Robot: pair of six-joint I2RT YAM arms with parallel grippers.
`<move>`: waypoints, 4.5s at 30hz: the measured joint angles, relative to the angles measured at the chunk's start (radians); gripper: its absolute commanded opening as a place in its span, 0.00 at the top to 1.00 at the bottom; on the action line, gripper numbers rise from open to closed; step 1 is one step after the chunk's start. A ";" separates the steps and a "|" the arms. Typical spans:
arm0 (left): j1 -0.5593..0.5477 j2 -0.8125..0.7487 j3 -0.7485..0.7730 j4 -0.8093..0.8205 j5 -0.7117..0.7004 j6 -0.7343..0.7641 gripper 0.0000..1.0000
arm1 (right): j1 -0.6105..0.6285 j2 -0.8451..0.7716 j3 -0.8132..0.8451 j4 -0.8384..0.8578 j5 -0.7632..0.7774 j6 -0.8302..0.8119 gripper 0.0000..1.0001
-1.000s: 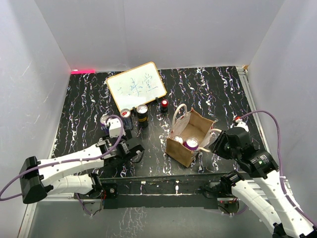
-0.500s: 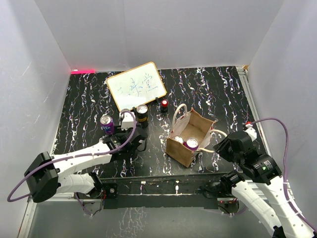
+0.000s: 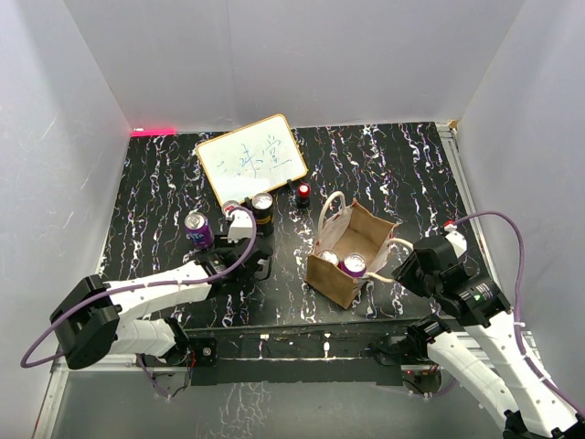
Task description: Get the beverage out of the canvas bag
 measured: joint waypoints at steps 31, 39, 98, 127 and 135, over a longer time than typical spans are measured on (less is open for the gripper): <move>0.032 0.084 0.266 -0.525 0.027 -0.562 0.03 | 0.000 0.036 -0.017 0.040 -0.129 -0.187 0.74; 0.032 -0.125 0.362 -0.562 0.310 -0.602 0.04 | 0.000 0.024 -0.034 0.091 -0.200 -0.227 0.77; -0.318 0.942 1.363 -0.590 0.610 0.225 0.14 | 0.039 -0.169 0.074 -0.050 -0.218 -0.367 0.92; -0.336 1.038 1.491 -0.746 0.568 0.264 0.51 | 0.058 -0.151 0.074 -0.048 -0.195 -0.342 0.92; -0.336 1.071 1.591 -0.839 0.490 0.257 0.75 | 0.058 -0.142 0.074 -0.040 -0.191 -0.339 0.92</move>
